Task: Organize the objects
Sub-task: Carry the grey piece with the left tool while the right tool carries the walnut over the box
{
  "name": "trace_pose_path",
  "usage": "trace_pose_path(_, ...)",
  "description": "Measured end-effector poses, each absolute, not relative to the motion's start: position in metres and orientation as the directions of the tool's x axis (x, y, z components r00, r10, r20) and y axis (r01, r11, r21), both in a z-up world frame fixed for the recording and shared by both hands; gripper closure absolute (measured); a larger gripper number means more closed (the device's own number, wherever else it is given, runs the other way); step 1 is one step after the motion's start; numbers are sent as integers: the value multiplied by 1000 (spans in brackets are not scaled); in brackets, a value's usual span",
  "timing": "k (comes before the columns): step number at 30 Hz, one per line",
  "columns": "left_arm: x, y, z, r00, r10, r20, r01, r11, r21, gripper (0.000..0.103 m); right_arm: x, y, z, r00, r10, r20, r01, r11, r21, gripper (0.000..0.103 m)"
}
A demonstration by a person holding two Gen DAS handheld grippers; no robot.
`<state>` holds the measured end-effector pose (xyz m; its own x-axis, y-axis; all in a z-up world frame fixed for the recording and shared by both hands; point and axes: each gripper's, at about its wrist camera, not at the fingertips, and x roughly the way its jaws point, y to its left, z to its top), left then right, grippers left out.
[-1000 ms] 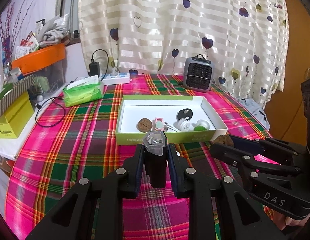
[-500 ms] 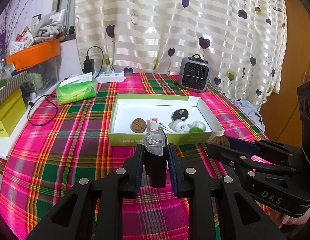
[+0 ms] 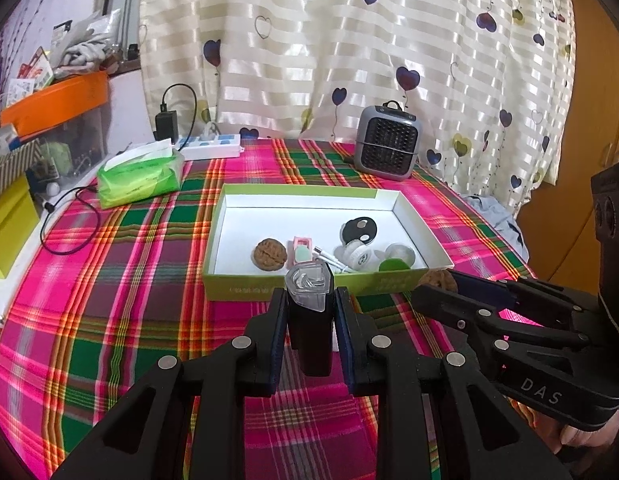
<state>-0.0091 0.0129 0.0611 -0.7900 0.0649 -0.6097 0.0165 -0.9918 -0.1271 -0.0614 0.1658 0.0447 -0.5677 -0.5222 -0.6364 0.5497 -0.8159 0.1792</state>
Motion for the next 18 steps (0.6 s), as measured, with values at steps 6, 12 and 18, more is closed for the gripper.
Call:
trace_pose_path(6, -20, 12, 65, -791, 63, -608, 11, -993, -117, 82, -72, 167, 44, -573, -515, -638, 542, -822, 176, 71)
trace_pose_path(12, -32, 8, 66, -790, 64, -610, 11, -993, -118, 82, -85, 167, 42, -576, -502, -645, 532, -829, 171, 71)
trace_pose_path(18, -43, 2, 67, -787, 54, -615, 23, -993, -116, 82, -96, 165, 41, -577, -497, -648, 531, -831, 165, 71)
